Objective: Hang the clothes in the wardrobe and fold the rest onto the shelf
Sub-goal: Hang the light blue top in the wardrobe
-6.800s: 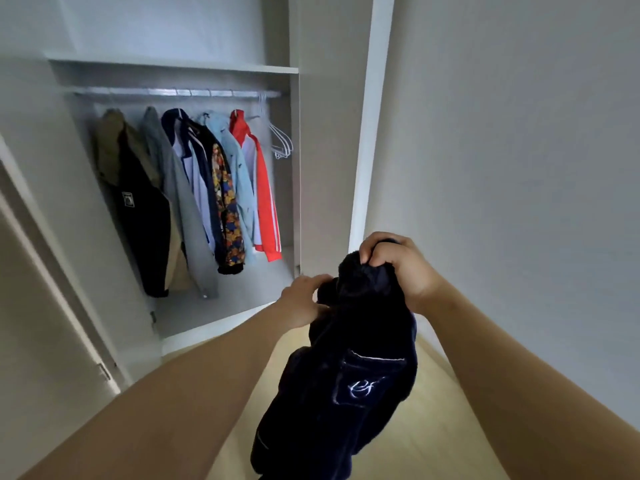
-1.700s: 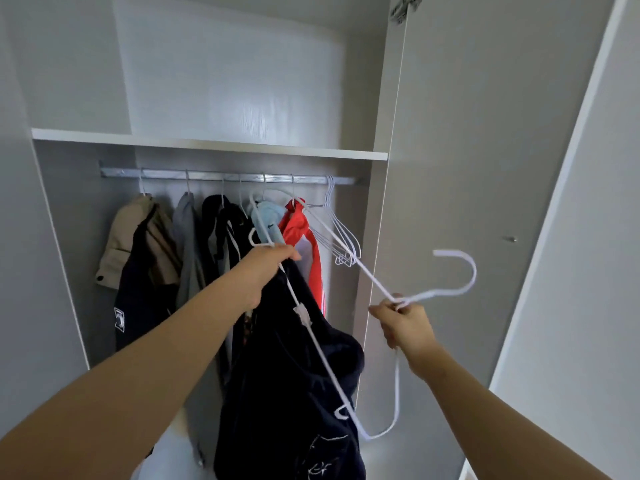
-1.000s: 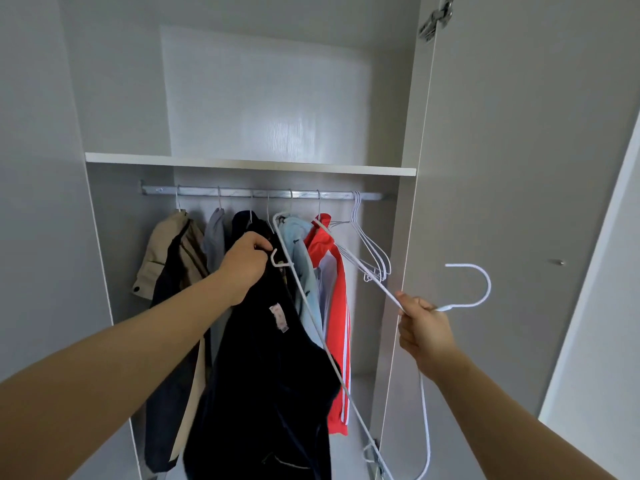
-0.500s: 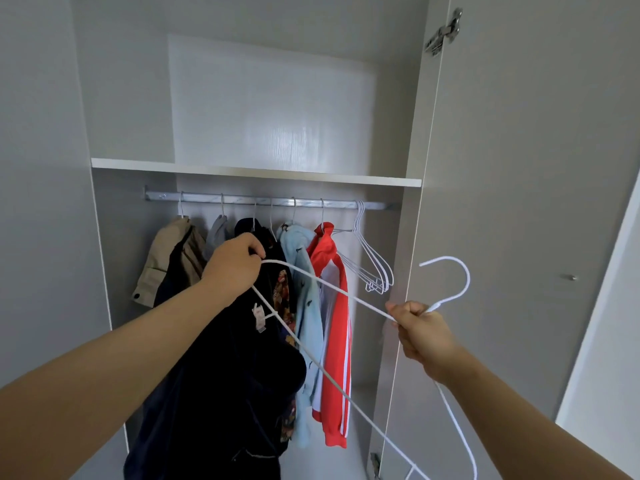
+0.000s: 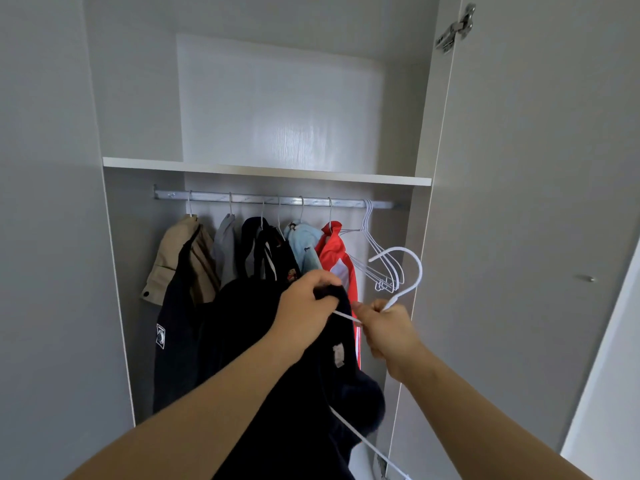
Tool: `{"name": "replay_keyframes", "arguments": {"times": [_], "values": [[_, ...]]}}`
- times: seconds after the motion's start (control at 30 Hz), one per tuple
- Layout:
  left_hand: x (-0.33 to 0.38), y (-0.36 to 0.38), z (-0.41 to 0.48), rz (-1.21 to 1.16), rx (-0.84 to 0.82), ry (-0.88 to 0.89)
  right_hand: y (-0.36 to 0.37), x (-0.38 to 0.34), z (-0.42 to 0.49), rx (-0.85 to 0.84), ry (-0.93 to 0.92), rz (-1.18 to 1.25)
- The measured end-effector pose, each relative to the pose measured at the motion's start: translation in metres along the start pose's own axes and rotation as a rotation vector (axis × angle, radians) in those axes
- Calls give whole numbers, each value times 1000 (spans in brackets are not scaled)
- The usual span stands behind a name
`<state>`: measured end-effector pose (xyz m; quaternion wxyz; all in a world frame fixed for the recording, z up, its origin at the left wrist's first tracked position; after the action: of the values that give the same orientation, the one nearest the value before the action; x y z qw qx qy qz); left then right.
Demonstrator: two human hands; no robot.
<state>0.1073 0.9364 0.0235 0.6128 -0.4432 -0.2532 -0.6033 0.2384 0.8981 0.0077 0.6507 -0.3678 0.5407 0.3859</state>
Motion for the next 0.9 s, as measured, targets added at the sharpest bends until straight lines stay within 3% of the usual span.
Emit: {"name": "replay_keyframes", "arguments": {"times": [0.07, 0.13, 0.2, 0.27, 0.33, 0.43, 0.57, 0.63, 0.77, 0.83, 0.9], "values": [[-1, 7, -6, -165, -119, -83, -2, 1, 0, 42, 41, 29], [-1, 2, -8, -127, -293, -75, -6, 1, 1, 78, 48, 50], [-4, -8, -4, 208, -345, 125, -10, 0, 3, 88, 22, 49], [-6, -18, 6, 804, -175, 534, -12, 0, 6, 73, -16, 42], [-5, -20, 12, 1077, -174, 679, -12, -2, 6, 38, -58, 49], [-8, -17, 14, 963, -257, 638, -14, -8, 5, 7, -144, -37], [-19, -12, 4, 793, -114, 497, -15, -24, 3, 32, -309, -379], [-21, -10, 2, 762, -75, 423, -12, -28, 0, 133, -462, -492], [-13, -17, 7, 718, 82, 380, -2, -23, -14, 421, -779, -439], [-7, -22, 9, 703, 162, 336, 6, -22, -17, 442, -910, -512], [-4, -25, 10, 697, 203, 281, 13, -23, -16, 363, -905, -584]]}}
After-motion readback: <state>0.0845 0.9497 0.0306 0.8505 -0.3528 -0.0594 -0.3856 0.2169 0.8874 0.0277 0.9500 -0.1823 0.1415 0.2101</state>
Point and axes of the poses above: each hand's wrist, its own z-axis towards the middle knuckle, its own y-axis out of the palm, x = y × z, the point moved 1 cm from there along z, towards the middle knuckle, and after that the axes turned 1 degree about z, right-handed, at the moved point
